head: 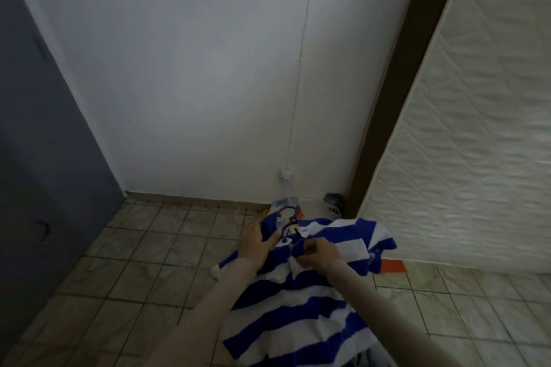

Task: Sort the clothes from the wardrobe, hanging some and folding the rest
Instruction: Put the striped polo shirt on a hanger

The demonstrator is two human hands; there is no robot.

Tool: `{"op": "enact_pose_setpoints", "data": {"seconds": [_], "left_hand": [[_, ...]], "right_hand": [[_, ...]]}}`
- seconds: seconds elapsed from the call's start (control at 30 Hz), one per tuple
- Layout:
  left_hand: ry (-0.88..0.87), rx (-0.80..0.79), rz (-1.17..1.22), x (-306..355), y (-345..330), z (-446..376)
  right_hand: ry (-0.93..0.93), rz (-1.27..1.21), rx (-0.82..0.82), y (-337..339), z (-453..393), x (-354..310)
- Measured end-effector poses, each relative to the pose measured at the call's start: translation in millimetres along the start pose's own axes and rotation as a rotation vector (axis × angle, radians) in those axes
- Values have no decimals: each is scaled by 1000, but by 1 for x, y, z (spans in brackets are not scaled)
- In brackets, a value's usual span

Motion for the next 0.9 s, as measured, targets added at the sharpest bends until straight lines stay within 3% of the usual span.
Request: {"op": "enact_pose_setpoints", "data": {"seconds": [0.2, 0.33, 0.4, 0.5, 0.6, 0.9], "left_hand": [[-73, 59, -72, -12, 7, 35], [-236, 312, -220, -7, 0, 64], [-279, 228, -140, 1, -8, 74], [-257, 90, -80, 4, -20, 76], [-153, 157, -15, 9, -24, 71], [25, 152, -2, 18, -30, 66]], "right_hand": [[5, 3, 10, -16, 3, 9], [29, -50, 30, -21, 4, 15], [46, -75, 39, -23, 6, 17], [71, -86, 61, -25, 7, 19], [79, -104, 60, -25, 10, 20], [103, -168, 56, -26, 14, 25]]}}
Point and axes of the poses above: each hand's wrist, its own z-axis away from the middle knuckle, its own y-axis out of the back of the hand, x = y × z, the point moved 1 cm from there along -z, towards the middle knuckle, and after that the axes turned 10 degrees about -y, right-handed, at the moved point
